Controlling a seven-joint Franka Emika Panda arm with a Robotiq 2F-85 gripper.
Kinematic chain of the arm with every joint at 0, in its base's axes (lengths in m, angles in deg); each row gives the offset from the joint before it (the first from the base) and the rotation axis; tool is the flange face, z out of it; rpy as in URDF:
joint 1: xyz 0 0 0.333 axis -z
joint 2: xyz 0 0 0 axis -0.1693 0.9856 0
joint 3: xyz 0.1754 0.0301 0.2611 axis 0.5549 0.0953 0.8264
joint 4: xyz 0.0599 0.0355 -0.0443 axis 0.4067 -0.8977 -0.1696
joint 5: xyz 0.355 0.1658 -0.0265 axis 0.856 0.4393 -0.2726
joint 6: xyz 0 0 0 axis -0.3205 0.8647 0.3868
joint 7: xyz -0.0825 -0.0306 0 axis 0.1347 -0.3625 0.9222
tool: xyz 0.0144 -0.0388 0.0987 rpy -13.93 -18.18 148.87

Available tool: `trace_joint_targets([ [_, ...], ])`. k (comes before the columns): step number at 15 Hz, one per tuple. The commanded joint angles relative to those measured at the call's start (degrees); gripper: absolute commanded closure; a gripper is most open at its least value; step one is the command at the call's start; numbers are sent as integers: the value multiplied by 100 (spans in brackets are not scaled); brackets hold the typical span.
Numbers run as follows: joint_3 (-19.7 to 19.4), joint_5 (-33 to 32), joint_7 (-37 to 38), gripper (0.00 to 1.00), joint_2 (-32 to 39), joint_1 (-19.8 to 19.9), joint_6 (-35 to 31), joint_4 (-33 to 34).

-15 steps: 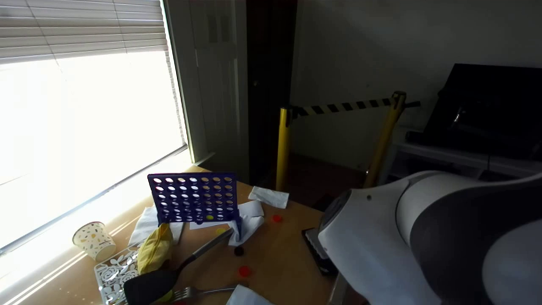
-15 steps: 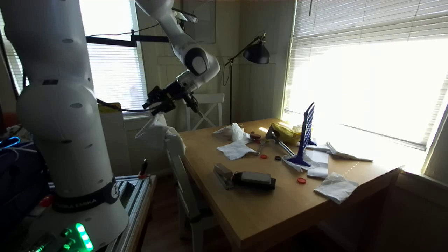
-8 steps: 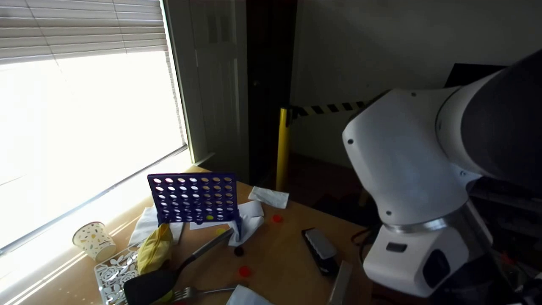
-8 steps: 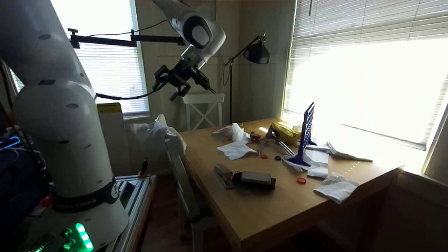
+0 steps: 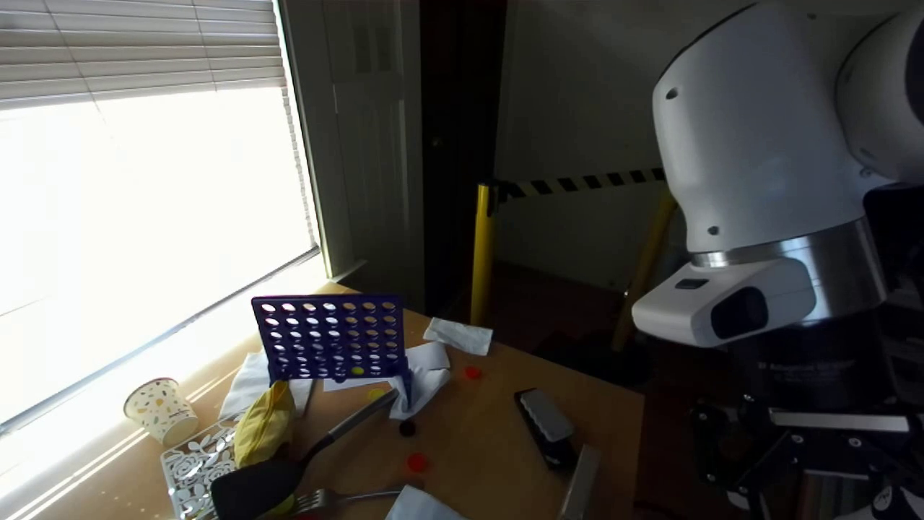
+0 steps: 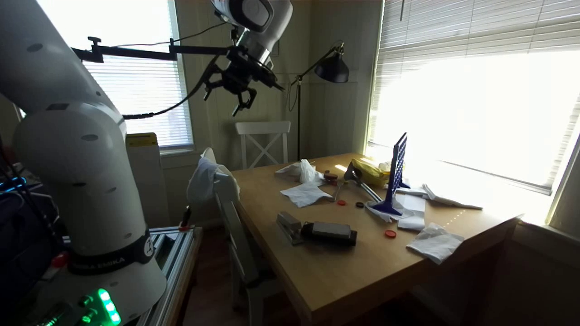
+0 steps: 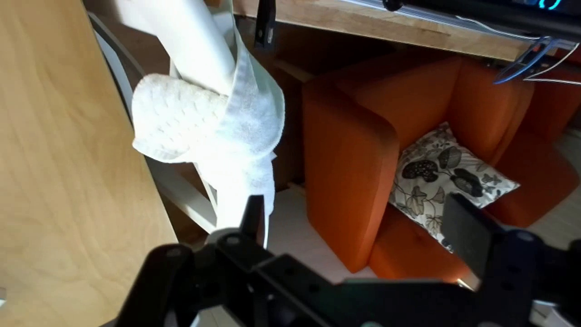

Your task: Put the white towel on the backrest of the chair on the right.

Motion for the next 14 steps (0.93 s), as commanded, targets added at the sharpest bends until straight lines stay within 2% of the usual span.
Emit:
trace_joint_targets([
  [1,-82,-485,973,0,-512,43,170,51],
  [7,-621,-997,2027,0,-1295,239,140,139],
  [11,-1129,-1325,2509,0,-1706,549,74,187],
  [14,-1341,-1544,2994,0,-1877,809,-2,155],
])
